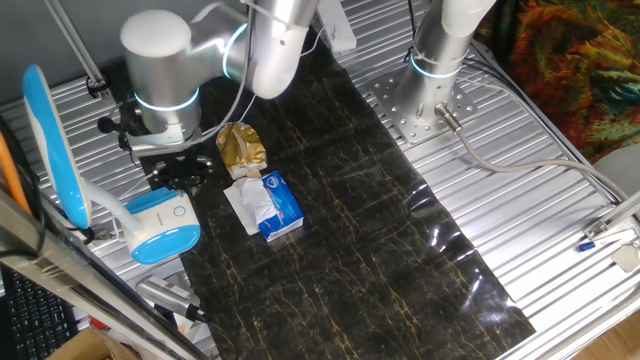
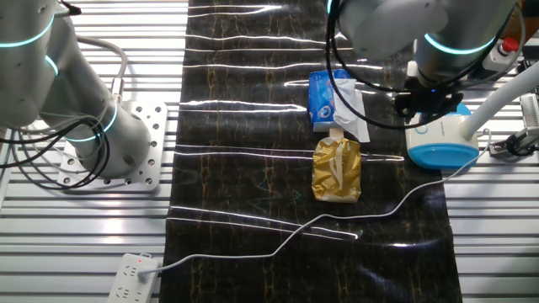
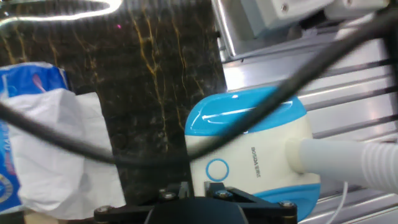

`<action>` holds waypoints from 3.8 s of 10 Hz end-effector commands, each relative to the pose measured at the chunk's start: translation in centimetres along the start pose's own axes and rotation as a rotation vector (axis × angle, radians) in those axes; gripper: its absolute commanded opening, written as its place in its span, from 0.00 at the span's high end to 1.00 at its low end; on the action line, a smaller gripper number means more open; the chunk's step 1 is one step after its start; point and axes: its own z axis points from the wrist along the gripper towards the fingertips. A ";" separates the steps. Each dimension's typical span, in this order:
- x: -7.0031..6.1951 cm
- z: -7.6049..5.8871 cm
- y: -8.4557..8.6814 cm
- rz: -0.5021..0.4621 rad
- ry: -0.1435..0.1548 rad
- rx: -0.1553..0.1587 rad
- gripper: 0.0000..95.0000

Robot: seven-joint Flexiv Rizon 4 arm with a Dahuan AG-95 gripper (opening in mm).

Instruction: Turn on the desk lamp by pressing the button

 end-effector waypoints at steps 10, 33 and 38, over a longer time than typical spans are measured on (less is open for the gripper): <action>-0.3 1.7 -0.1 -0.027 -0.023 -0.001 0.60; -0.3 6.6 1.5 -0.052 -0.001 0.046 0.40; -0.5 3.1 0.1 -0.078 0.048 0.018 0.40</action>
